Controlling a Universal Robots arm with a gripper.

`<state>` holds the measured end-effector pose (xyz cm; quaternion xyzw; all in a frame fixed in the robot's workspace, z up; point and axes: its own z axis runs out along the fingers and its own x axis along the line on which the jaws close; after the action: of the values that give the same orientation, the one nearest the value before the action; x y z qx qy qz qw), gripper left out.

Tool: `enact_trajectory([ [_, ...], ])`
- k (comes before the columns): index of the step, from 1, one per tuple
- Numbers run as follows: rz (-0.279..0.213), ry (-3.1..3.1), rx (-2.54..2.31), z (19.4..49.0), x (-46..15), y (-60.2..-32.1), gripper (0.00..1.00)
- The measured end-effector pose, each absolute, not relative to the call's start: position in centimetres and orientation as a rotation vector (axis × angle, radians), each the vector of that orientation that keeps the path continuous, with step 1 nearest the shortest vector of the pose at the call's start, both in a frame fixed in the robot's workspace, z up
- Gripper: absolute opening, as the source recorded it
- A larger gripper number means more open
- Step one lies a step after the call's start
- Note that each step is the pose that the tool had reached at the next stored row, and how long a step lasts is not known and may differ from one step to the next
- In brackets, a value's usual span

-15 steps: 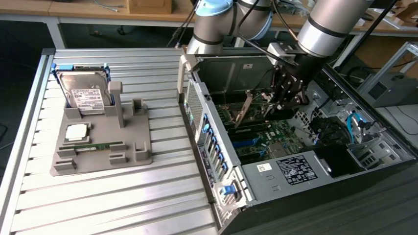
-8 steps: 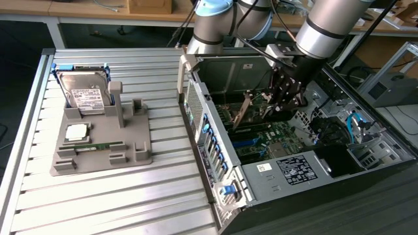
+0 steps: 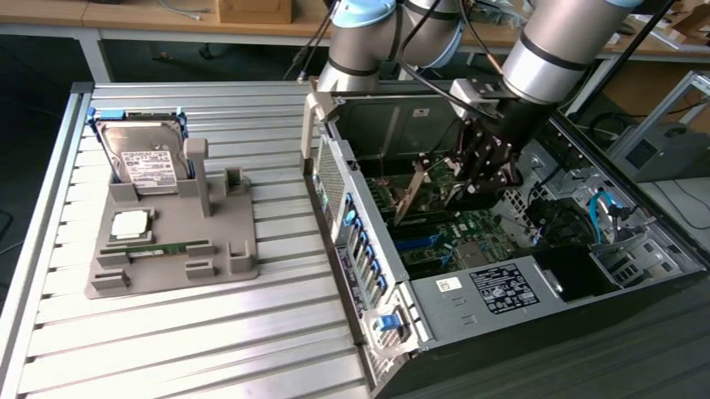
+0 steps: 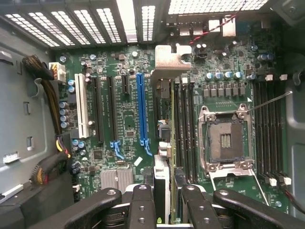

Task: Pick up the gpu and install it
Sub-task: 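Insert the gpu into the slot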

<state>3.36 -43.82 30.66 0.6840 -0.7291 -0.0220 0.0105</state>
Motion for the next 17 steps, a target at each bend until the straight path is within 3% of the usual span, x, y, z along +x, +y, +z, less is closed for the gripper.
enact_trajectory([
  [17, -0.068, -2.275, 2.135, 30.6, 1.9, -44.5, 0.27],
])
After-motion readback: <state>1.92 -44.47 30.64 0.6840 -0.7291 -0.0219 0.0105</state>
